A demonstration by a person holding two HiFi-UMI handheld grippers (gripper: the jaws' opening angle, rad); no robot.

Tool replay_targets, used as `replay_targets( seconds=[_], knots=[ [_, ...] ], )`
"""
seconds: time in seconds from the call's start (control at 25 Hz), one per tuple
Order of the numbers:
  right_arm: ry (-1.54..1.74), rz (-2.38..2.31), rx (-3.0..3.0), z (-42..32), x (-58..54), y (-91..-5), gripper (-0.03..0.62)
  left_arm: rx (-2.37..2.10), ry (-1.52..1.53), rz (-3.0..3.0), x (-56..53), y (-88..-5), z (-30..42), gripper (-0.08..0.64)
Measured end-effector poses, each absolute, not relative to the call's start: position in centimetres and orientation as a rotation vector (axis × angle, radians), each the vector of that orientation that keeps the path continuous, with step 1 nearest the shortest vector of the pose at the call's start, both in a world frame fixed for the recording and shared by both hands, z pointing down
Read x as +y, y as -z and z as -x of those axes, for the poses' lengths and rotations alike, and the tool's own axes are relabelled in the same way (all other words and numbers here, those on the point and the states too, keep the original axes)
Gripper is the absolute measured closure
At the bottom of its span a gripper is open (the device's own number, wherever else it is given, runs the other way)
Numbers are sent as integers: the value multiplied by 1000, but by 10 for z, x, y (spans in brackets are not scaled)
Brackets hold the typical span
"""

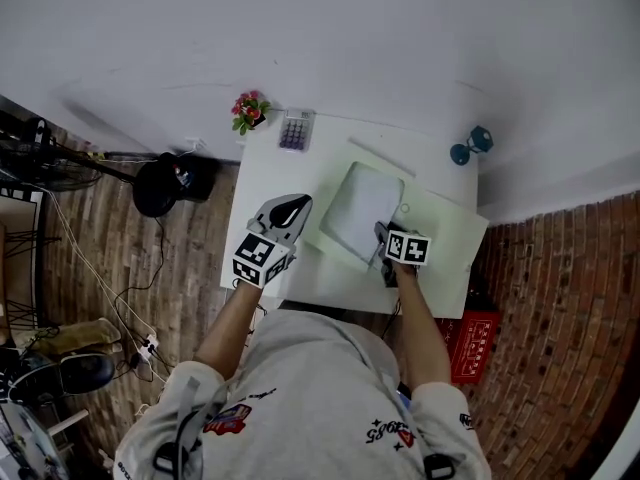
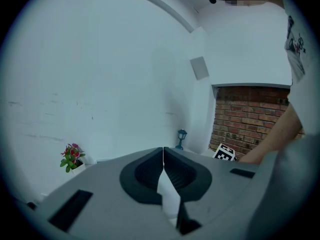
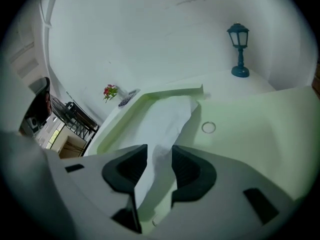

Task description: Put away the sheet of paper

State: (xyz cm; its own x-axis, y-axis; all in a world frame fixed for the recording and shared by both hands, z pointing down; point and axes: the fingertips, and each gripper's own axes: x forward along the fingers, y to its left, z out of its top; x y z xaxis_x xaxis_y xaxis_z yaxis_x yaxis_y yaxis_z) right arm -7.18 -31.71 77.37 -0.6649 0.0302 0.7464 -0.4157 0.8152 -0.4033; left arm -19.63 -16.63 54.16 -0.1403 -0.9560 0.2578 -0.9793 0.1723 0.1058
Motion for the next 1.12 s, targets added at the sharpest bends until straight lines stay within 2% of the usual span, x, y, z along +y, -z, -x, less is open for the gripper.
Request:
replay_targets(
  seconds=[0.4,0.64,1.12],
  knots=[
    [-794,-225,-2188,57,-302,-773,468,-2171,-136,-1907,-170,-534,182,537],
    [-750,-255,-2364,62,-310,-730,583,-2175,-132,-1926,-169,-530,181,537],
    [-386,-499,-2684,33,-351,-603,584,-2140,-126,-2032,-196,-514,167,537]
  ],
)
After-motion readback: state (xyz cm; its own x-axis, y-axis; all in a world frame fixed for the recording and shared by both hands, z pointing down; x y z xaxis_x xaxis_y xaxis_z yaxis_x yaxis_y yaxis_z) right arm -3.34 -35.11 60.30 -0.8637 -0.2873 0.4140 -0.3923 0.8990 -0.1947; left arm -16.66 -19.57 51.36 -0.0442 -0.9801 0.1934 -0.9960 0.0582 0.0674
